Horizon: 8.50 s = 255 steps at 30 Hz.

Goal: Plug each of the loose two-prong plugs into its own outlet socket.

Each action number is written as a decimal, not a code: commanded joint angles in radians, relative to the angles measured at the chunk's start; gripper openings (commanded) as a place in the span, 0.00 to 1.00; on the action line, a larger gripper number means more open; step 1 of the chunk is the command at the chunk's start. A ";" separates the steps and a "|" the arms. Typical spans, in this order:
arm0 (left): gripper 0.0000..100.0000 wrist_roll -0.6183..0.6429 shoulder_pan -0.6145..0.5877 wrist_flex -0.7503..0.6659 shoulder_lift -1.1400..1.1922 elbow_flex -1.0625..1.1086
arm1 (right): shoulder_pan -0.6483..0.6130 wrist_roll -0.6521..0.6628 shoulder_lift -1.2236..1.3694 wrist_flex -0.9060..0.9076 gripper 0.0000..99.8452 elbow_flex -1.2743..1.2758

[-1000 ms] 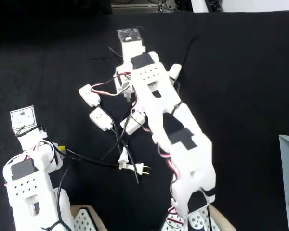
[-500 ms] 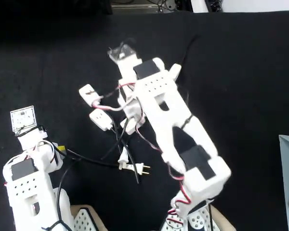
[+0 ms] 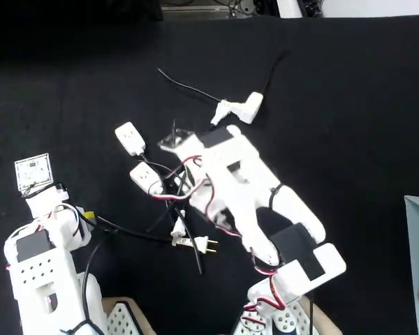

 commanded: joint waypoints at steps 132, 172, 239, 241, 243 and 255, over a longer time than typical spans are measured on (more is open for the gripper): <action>0.25 -0.245 0.236 -0.029 0.789 -0.598 | 0.146 -0.532 -0.832 -0.848 0.01 0.595; 0.09 -0.299 0.194 -0.224 0.789 -0.377 | 0.146 -0.528 -0.832 -0.844 0.01 0.595; 0.16 -0.316 0.352 -0.227 0.723 -0.372 | 0.140 -0.526 -0.832 -0.844 0.01 0.605; 0.16 -0.351 0.395 -0.227 0.651 -0.325 | 0.140 -0.526 -0.832 -0.844 0.01 0.605; 0.16 -0.385 0.418 -0.227 0.583 -0.282 | 0.140 -0.526 -0.832 -0.844 0.01 0.605; 0.32 -0.442 0.263 -0.224 0.439 -0.228 | 0.140 -0.526 -0.832 -0.844 0.01 0.605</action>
